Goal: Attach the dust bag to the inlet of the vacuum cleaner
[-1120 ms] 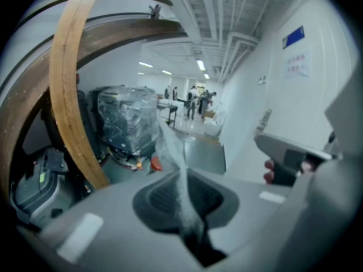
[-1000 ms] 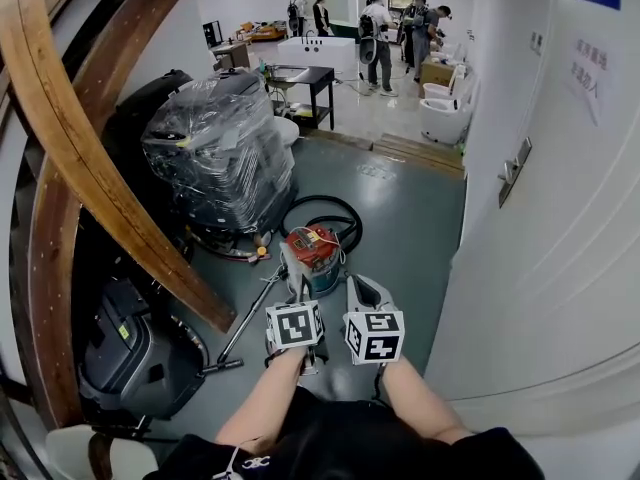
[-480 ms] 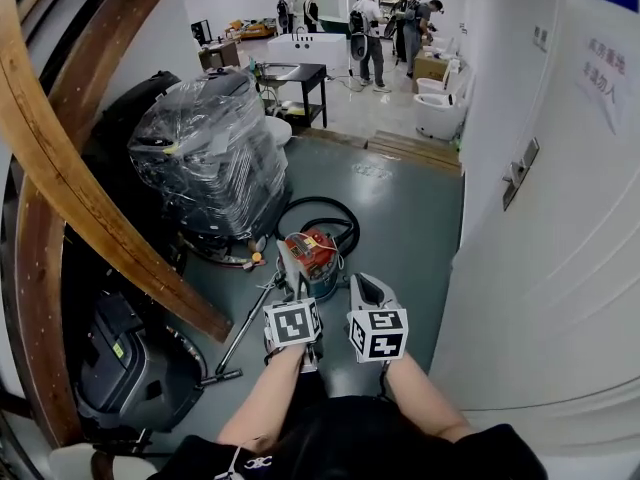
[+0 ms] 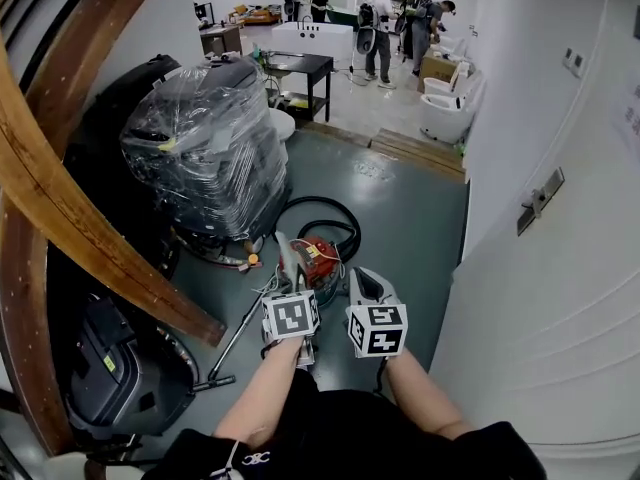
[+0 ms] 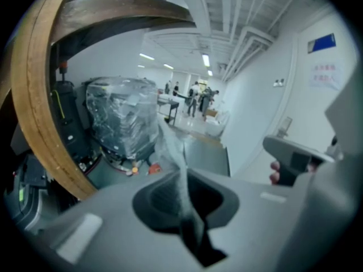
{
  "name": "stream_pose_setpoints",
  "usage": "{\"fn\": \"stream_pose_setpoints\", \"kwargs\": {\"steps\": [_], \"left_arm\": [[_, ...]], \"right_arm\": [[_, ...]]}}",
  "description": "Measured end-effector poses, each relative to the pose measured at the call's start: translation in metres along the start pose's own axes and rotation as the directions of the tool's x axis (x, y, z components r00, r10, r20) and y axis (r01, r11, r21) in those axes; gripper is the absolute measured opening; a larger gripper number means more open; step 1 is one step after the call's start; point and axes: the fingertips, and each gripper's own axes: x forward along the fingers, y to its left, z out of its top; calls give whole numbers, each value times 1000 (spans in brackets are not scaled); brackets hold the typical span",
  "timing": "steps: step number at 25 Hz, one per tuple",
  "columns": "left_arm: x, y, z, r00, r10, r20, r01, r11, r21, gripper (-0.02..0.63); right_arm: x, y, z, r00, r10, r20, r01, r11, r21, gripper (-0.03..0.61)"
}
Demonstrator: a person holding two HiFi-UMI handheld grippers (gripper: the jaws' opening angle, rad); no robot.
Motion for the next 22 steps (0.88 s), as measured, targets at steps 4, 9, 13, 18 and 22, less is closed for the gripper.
{"fn": "stream_pose_setpoints", "kwargs": {"steps": [4, 9, 13, 18, 22], "left_arm": [[28, 26, 31, 1000, -2, -8, 2, 1000, -17, 23], [59, 61, 74, 1000, 1, -2, -1, 999, -39, 23], [77, 85, 102, 1000, 5, 8, -4, 999, -33, 23], [99, 116, 123, 1000, 14, -1, -14, 999, -43, 23], [112, 131, 134, 1000, 12, -8, -12, 999, -40, 23]], "right_arm": [[47, 8, 17, 1000, -8, -8, 8, 1000, -28, -3], [106, 20, 39, 1000, -8, -16, 7, 998, -55, -3], [145, 29, 52, 1000, -1, -14, 1, 999, -48, -3], [184, 44, 57, 1000, 16, -23, -17, 999, -47, -3], [208, 50, 58, 999, 15, -29, -17, 999, -41, -3]]}}
